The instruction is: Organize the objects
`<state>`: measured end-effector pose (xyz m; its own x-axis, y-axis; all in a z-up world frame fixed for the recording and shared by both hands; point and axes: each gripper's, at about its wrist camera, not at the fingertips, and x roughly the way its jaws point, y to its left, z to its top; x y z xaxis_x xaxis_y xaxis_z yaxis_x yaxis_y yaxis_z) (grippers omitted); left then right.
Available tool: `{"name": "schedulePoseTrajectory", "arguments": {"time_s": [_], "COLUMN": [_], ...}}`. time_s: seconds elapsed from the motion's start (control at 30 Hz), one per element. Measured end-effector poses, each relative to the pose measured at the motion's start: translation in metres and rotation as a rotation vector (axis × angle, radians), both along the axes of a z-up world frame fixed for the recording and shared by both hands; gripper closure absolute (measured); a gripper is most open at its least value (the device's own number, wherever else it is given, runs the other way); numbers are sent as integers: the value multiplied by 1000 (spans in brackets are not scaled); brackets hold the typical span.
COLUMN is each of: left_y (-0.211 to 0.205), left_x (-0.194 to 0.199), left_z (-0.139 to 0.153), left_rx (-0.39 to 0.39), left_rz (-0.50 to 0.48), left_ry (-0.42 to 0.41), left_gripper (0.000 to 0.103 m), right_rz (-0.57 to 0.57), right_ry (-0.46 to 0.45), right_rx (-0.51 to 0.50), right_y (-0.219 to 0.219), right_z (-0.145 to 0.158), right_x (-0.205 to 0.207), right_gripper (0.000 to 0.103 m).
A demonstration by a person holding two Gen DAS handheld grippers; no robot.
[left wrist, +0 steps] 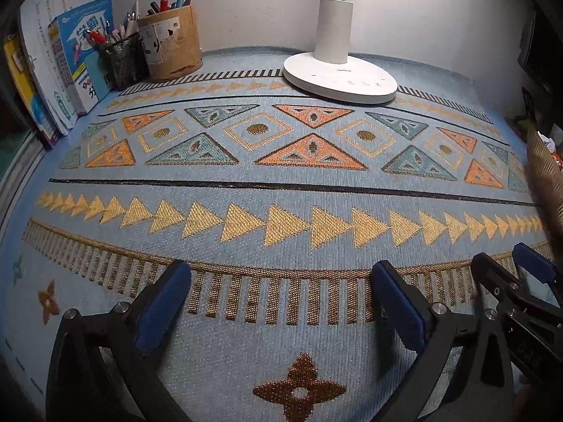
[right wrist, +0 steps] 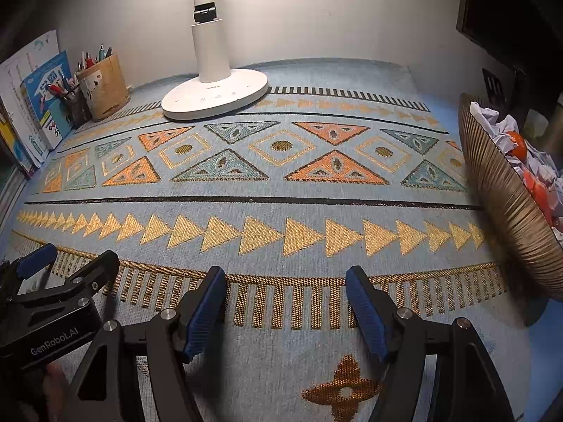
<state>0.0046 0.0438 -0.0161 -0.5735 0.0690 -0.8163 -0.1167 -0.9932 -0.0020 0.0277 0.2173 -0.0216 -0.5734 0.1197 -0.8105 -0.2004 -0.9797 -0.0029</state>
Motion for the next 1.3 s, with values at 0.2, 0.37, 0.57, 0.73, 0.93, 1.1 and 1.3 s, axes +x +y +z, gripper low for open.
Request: {"name": "schedulePoseTrajectory", "arguments": {"time_s": [0.2,0.37,0.57,0.73,0.93,1.1,1.3], "left_y": [-1,-1,-1,-1,-1,-1,-1], "left_x": [2,3,3,2,2,2,2], "left_z": [0,-1,-1,-1,-1,-1,-1], "left_rx": [-5,1,3,2,2,2,2], "left_rz": [-27,-33,-33,-33,-33,-33,-33], "left_ry": [0,12,11,11,11,11,11], "left_gripper": [0,0,0,0,0,0,0], "right_rz": [-26,-50,-45,-44,-44,-44,-44], "right_ry": [-10,-35,-39,-39,-39,-39,-39], "right_rx": [17,-27,-7,-6,-6,-6,-6], "right_y": [0,8,3,3,3,3,3], "right_z": [-1,-5,-6,-6,-6,-6,-6], "right_x": [0,-1,0,0,0,0,0], "right_gripper": [24,0,0,0,0,0,0]}}
